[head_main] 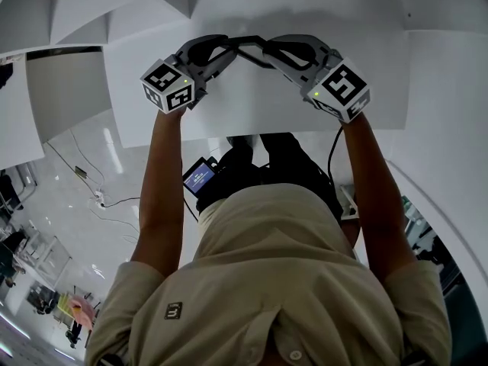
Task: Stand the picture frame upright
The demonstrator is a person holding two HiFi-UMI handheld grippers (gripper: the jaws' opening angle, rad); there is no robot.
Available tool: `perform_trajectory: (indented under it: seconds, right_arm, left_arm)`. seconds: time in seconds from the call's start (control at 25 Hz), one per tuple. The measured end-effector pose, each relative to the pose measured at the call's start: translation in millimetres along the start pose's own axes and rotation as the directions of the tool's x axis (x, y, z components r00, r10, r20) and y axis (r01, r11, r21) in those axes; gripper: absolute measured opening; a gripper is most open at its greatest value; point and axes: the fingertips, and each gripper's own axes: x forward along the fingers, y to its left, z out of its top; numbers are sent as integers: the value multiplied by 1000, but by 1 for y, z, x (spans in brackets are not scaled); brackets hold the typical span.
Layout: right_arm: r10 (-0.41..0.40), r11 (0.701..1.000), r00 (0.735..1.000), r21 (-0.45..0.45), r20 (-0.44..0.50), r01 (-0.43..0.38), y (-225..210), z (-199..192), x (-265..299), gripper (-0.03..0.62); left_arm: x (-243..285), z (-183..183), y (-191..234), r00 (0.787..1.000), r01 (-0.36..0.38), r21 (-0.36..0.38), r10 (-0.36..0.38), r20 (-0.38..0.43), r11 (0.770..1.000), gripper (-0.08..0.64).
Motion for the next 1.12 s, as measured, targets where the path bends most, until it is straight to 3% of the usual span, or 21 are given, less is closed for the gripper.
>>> perform_trajectory:
  seconds: [0.28,0.48,0.72,0.84,1.12]
  right_arm:
    - [-42,999,997,3,-67,42,-17,-18,-8,64]
    - [-80,996,988,21,-130,84,-24,-41,-15,64]
    - [-121,992,969,-7,-215,122,-28,-60,-20,66]
    - [-126,992,961,-33,-247,122,-27,-67,-20,66]
    - [-157,987,954,-25,-254,156,-32,-75,-22,74]
  left_arm:
    - [5,17,0,996,-60,158,70,-59,986,130]
    - [17,18,-11,982,-63,291,111,-153,955,126]
    - [27,21,-26,967,-61,426,158,-198,903,121]
    - [28,16,-30,963,-53,456,167,-213,889,121]
    - [34,15,-32,962,-50,446,163,-218,894,121]
